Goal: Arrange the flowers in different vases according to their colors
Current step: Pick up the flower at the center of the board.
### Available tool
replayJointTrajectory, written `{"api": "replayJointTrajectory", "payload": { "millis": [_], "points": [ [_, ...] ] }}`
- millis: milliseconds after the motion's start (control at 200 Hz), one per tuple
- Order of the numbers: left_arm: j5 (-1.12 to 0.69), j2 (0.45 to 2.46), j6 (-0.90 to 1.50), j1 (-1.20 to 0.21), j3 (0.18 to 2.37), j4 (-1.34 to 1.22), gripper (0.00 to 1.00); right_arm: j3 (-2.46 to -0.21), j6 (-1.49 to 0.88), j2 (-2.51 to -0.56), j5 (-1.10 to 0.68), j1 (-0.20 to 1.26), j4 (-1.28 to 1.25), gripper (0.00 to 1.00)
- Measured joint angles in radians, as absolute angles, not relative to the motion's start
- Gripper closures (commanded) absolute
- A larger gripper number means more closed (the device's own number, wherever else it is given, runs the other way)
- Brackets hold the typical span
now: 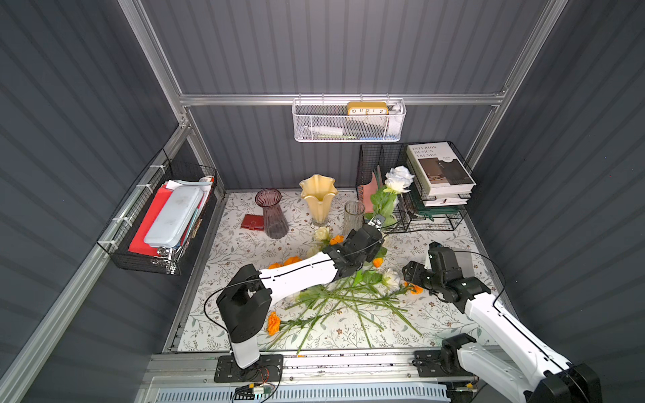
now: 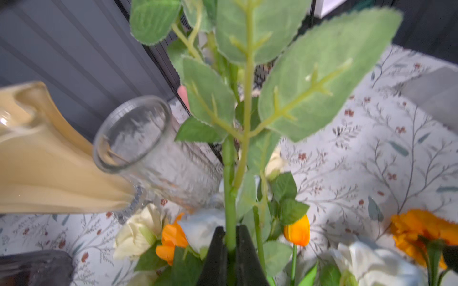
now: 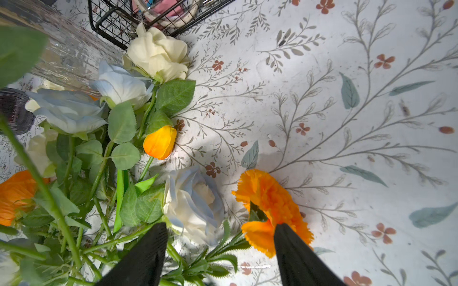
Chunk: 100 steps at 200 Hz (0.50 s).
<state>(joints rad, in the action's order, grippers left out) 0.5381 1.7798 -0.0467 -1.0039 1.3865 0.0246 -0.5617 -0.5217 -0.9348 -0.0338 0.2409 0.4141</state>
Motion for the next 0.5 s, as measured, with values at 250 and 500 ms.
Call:
{"api": "replayJointTrajectory", "payload": {
  "millis": [250,500],
  "points": [
    [0.465,1.774,-0.109,-0.974,1.405,-0.034,1.0,-0.548,-0.522,-0.934,-0.034,0.241,0.411,0.27],
    [0.374,1.692,-0.115,-0.973,1.37,-0.044,0.99,-0.542,-0.522,-0.961,-0.038,0.241,0.39,0.27]
  ]
}}
